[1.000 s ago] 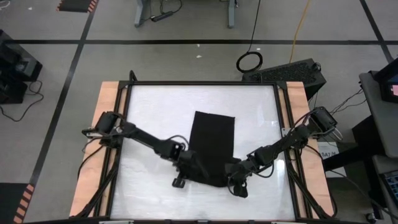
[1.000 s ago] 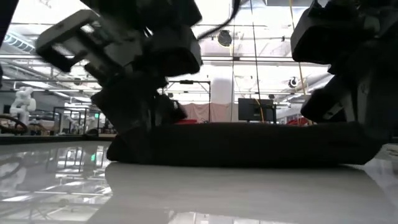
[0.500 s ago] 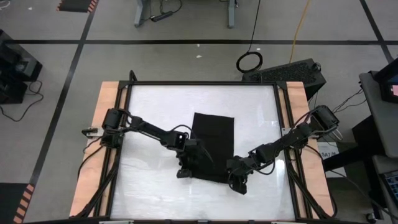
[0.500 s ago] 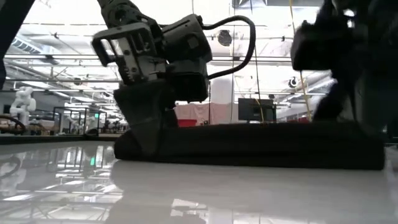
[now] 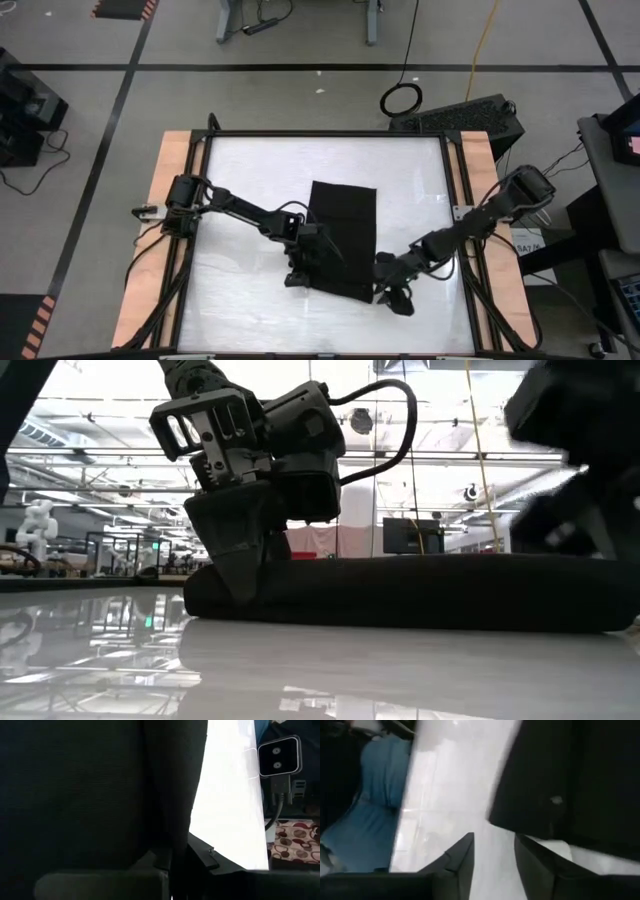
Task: Roll towel
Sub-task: Roll the black towel
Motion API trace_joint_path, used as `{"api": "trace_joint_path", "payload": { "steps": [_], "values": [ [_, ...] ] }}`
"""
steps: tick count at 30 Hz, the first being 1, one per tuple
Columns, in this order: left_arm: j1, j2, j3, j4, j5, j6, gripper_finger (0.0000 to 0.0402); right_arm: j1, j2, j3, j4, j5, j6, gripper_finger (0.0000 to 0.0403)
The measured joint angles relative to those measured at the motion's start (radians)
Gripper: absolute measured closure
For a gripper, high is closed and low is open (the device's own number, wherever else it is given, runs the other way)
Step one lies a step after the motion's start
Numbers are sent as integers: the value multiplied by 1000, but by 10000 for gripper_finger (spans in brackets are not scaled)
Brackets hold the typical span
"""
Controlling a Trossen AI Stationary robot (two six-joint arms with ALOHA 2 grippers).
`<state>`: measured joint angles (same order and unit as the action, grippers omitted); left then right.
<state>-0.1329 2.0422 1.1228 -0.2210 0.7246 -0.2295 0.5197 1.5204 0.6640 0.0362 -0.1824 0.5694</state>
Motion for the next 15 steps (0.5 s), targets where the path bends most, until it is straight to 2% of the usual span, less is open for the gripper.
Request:
{"api": "trace_joint_path", "payload": {
  "steps": [6, 9, 15],
  "values": [
    [4, 0, -1, 13, 4, -2, 373, 119, -39, 0, 40, 198, -283, 243],
    [8, 1, -1, 20, 12, -3, 373, 179, 3, 1, 117, 289, -441, 245],
    [22, 1, -1, 30, 44, -15, 373, 227, 125, 54, 134, 415, -604, 255]
  ]
}}
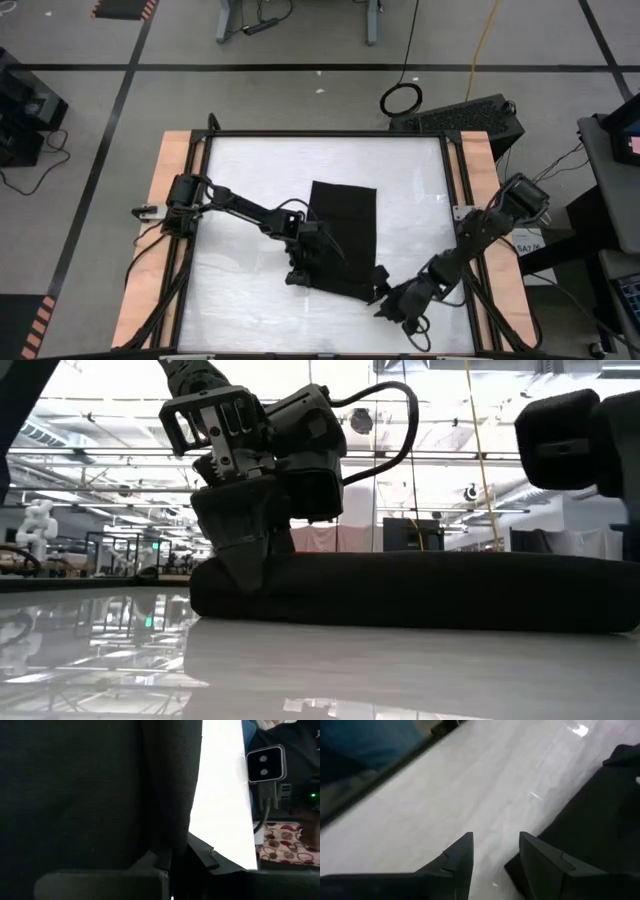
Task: Roll towel
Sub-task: Roll the black towel
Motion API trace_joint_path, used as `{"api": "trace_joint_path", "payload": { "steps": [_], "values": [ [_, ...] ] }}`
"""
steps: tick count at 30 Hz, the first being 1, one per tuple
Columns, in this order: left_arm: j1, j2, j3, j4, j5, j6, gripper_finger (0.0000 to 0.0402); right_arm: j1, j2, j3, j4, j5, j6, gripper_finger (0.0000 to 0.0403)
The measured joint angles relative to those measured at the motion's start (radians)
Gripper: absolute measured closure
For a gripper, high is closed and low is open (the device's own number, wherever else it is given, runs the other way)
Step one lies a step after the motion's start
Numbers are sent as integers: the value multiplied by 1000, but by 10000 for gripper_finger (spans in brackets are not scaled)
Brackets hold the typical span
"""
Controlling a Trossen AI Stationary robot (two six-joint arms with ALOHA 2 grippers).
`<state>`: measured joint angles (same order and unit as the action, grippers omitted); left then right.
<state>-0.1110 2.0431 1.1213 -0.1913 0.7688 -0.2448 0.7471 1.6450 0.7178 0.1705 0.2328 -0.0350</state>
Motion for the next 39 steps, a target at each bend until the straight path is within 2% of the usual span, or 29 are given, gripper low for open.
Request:
{"api": "trace_joint_path", "payload": {
  "steps": [6, 9, 13, 21, 29, 34, 39],
  "values": [
    [11, 0, 0, 3, 24, -10, 373, 1, 102, 98, -88, 114, -104, 268],
    [11, 0, 0, 3, 25, -9, 373, 1, 122, 117, -175, 203, -106, 273],
    [11, 0, 0, 2, 25, -9, 373, -4, 121, 122, -223, 247, -85, 275],
    [11, 0, 0, -3, 25, -2, 373, -44, 121, 122, -274, 235, -9, 269],
    [10, 0, 0, -7, 16, 14, 370, -111, 116, 116, -304, 123, 122, 237],
    [10, -23, -1, -8, -13, 35, 334, -117, 115, 94, -296, 124, 162, 249],
    [11, -73, -7, -34, -82, 71, 278, -118, 116, 78, -295, 122, 216, 296]
  ]
}}
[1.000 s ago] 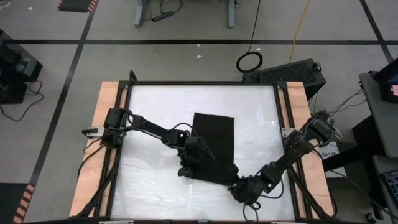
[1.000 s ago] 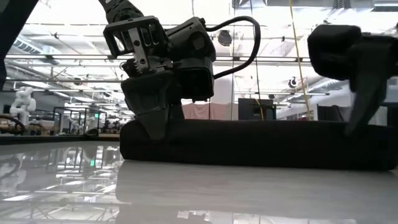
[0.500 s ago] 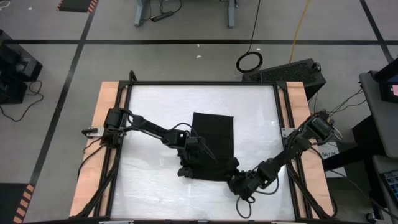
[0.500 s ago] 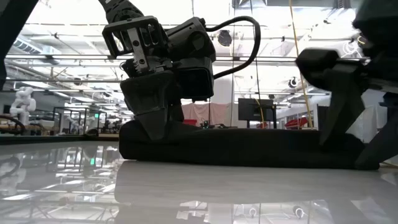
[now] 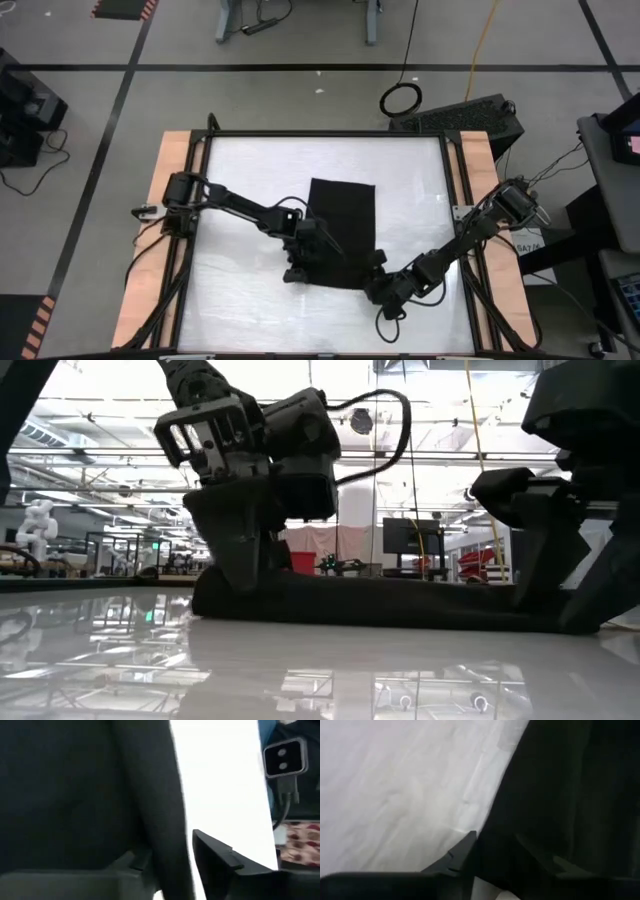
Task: Roll towel
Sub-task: Roll the black towel
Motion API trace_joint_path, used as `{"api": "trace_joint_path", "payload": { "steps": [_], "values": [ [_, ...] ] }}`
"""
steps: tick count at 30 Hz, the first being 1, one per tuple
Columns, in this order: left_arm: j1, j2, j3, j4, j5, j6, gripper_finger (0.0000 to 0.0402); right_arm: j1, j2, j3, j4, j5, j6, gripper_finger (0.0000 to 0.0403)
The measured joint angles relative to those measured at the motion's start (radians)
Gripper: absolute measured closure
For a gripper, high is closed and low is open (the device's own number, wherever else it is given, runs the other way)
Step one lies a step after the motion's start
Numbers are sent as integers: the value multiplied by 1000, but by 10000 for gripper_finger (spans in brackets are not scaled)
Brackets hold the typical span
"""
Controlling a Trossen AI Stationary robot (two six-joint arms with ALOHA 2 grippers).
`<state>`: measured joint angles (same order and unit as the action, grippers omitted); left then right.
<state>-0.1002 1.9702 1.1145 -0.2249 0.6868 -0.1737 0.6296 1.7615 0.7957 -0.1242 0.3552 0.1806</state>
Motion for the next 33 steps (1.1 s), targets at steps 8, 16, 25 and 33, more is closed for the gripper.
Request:
{"api": "trace_joint_path", "payload": {
  "steps": [8, 16, 25, 33],
  "values": [
    [-8, -168, 4, -151, -269, 131, 201, -17, 0, -10, 24, -76, 48, 393],
    [-164, -316, 7, -199, -704, 305, 191, -36, -9, -13, 97, -100, 68, 399],
    [-399, -218, -53, -9, -969, 496, 191, -50, -16, -15, 154, -168, 93, 402],
    [-449, -56, -72, 71, -1053, 528, 177, -61, -16, -14, 175, -210, 137, 402]
  ]
}}
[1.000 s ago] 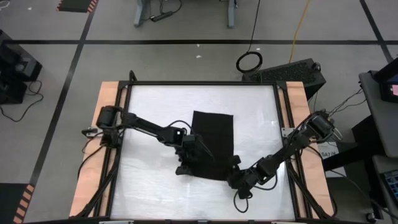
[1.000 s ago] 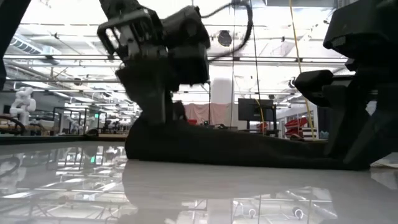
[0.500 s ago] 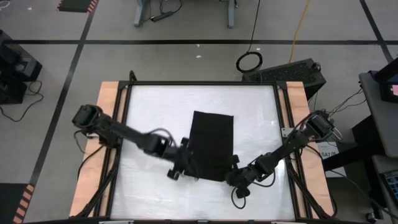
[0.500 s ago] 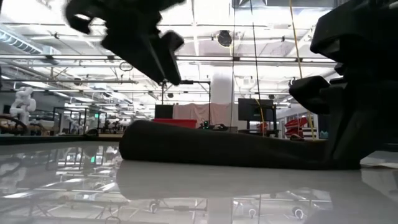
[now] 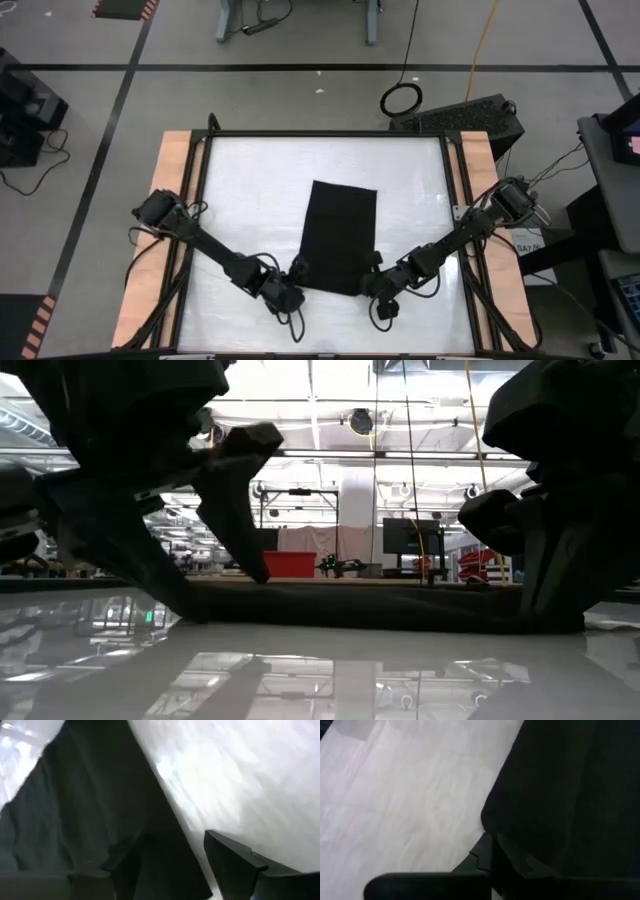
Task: Roll towel
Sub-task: Roll the black towel
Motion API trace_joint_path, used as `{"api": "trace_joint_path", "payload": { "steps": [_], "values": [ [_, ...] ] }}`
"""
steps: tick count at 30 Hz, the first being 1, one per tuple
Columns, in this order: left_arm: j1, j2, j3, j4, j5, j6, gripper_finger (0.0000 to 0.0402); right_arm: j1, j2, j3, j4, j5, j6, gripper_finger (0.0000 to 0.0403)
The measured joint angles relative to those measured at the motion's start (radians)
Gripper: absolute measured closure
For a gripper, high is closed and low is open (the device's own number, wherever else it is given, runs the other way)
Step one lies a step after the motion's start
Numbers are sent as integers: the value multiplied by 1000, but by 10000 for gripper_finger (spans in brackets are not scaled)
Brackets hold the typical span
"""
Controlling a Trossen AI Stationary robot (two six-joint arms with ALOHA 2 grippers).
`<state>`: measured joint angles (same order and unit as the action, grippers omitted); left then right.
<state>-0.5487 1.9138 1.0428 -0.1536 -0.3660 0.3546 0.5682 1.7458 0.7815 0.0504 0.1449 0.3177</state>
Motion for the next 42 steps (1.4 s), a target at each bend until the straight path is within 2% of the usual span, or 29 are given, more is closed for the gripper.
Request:
{"api": "trace_joint_path", "payload": {
  "steps": [5, 8, 11, 16, 19, 23, 27, 30, 34, 37, 42],
  "values": [
    [10, 24, 2, -4, -60, -94, 148, 0, 0, 0, 52, -47, -5, 403],
    [38, 24, 1, -6, -37, -139, 154, 0, 0, 0, 99, -77, -8, 403],
    [56, 25, 1, -7, 10, -140, 196, 0, -21, 0, 107, -79, -4, 403],
    [79, 27, 0, -8, 106, -120, 319, 0, -64, 0, 98, -76, 32, 403],
    [96, 22, -2, -8, 202, -104, 383, 0, -87, 1, 57, -98, 88, 402],
    [153, 18, 5, 16, 406, -161, 382, 5, -106, 1, -2, -114, 150, 383],
    [235, 23, 8, 60, 698, -252, 386, 30, -133, 1, -46, -123, 100, 331],
    [285, 25, 4, 72, 872, -303, 388, 63, -156, 1, -41, -62, -2, 277],
    [343, 26, 4, 95, 933, -342, 389, 135, -154, 2, -37, 94, -167, 221],
    [380, 25, 5, 99, 963, -373, 389, 169, -119, 3, -20, 151, -264, 204],
    [415, 24, 5, 113, 1008, -400, 390, 204, -34, 13, -10, 286, -350, 202]
  ]
}}
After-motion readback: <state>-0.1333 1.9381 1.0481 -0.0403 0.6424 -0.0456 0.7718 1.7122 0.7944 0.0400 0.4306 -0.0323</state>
